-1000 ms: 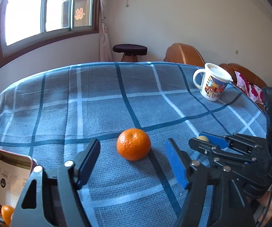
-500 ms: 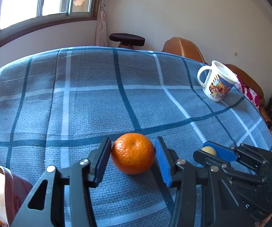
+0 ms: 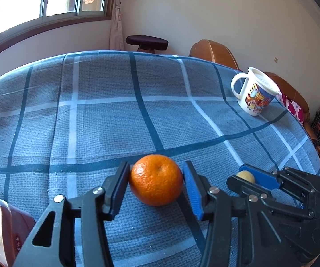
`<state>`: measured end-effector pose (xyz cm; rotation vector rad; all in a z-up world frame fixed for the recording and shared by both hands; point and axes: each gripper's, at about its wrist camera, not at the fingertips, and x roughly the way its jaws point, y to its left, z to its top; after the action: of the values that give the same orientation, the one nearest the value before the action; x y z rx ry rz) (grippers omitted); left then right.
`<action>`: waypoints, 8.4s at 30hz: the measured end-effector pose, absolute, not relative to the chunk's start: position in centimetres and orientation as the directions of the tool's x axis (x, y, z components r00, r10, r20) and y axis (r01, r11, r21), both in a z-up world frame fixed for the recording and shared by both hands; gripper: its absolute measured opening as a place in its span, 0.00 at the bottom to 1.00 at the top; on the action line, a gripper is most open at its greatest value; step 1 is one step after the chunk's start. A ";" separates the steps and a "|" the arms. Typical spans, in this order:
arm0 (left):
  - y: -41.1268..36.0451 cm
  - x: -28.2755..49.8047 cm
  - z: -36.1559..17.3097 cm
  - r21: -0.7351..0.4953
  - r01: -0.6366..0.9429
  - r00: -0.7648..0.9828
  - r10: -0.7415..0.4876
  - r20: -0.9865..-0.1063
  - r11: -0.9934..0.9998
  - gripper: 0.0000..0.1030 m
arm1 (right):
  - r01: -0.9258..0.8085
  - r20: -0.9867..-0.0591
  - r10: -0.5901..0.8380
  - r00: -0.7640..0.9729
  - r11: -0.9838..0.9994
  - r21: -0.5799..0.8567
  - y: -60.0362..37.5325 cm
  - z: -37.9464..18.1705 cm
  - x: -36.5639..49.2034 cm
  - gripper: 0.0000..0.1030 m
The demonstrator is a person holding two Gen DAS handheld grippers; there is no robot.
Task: Organize fruits
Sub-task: 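Lift the orange and small brown fruit off the tablecloth with both grippers, then carry the orange and small brown fruit over the gold tin with both grippers, then lower the orange into the tin with the left gripper while the right lowers the brown fruit, then open both grippers to release the orange and brown fruit into the tin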
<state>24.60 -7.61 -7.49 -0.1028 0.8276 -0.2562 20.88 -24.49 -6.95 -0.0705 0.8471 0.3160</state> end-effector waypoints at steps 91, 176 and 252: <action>-4.9 9.1 -2.8 -0.024 0.198 0.900 -0.192 -0.392 0.980 0.49 | -0.423 -0.465 0.383 0.798 0.906 0.020 -22.2 -2.5 10.3 0.26; 8.0 2.3 -1.7 -0.057 -0.054 0.926 0.029 -0.377 0.997 0.49 | -0.683 -0.466 0.588 0.661 0.728 -0.050 -7.8 -0.4 6.2 0.26; 13.0 -0.3 0.1 -0.105 -0.138 0.923 0.090 -0.374 0.985 0.80 | -0.696 -0.534 0.600 0.596 0.718 0.031 -5.3 -1.7 5.7 0.62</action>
<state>-0.31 12.99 0.06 -0.1306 0.3774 0.1173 5.72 -5.31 -1.67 -0.1880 0.5469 0.7576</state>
